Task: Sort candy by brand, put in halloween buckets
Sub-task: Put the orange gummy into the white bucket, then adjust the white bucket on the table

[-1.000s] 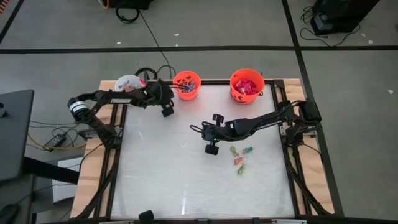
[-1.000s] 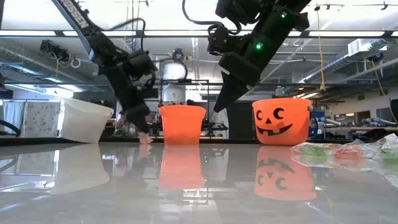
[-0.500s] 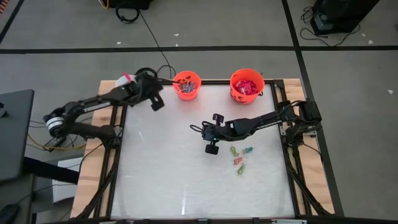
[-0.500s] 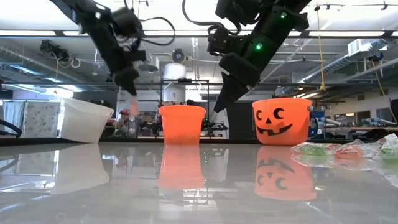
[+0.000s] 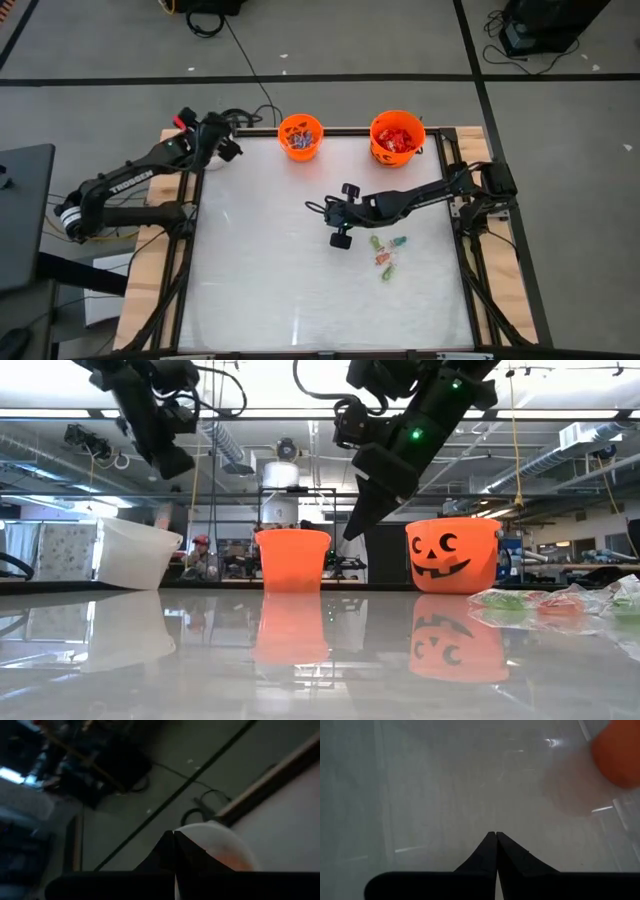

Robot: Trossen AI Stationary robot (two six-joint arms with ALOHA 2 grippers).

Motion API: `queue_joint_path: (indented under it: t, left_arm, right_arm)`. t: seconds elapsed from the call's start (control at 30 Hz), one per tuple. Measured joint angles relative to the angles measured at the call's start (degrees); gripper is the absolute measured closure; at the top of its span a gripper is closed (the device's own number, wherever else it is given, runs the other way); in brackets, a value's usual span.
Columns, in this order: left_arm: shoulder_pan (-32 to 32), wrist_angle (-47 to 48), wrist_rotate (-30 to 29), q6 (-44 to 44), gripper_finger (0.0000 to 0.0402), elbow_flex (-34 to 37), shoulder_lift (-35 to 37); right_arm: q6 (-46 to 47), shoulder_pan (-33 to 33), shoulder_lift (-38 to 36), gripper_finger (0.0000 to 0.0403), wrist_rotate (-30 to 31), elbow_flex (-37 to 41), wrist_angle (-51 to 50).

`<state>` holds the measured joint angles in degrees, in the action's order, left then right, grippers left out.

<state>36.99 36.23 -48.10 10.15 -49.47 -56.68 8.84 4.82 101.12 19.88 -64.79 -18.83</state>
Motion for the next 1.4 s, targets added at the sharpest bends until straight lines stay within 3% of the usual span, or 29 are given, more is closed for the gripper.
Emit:
queue_joint_path:
  t: [0.1,0.3,0.53,0.83,1.03,1.2,1.4]
  left_arm:
    - [2.1,1.5,-0.2,-1.7,0.04,0.0,-0.1]
    - [8.1,3.8,12.5,-5.1,0.0374,0.0,-4.8]
    - [12.0,4.9,9.7,-8.5,0.0338,-0.6,-10.2]
    - [12.5,2.4,10.3,-14.7,0.0367,-2.8,-10.8]
    - [14.1,5.4,23.1,-14.9,0.0372,-2.7,-11.9]
    - [14.4,8.3,24.2,-15.3,0.0372,-2.7,-15.4]
    - [14.4,7.2,29.9,-14.9,0.0372,-2.7,-18.9]
  right_arm:
    - [0.1,0.0,0.0,0.0389,0.0,0.0,0.1]
    - [0.2,0.1,0.0,0.0387,-0.6,0.0,0.5]
    - [0.4,0.8,0.0,0.0387,-1.9,0.0,0.8]
    - [-0.4,1.0,0.0,0.0387,-1.7,0.0,1.8]
    - [-0.9,1.0,0.0,0.0387,-1.8,0.0,1.9]
    - [-0.9,1.1,0.0,0.0387,-1.9,0.0,2.0]
    - [-0.9,1.2,0.0,0.0387,-2.0,0.0,2.1]
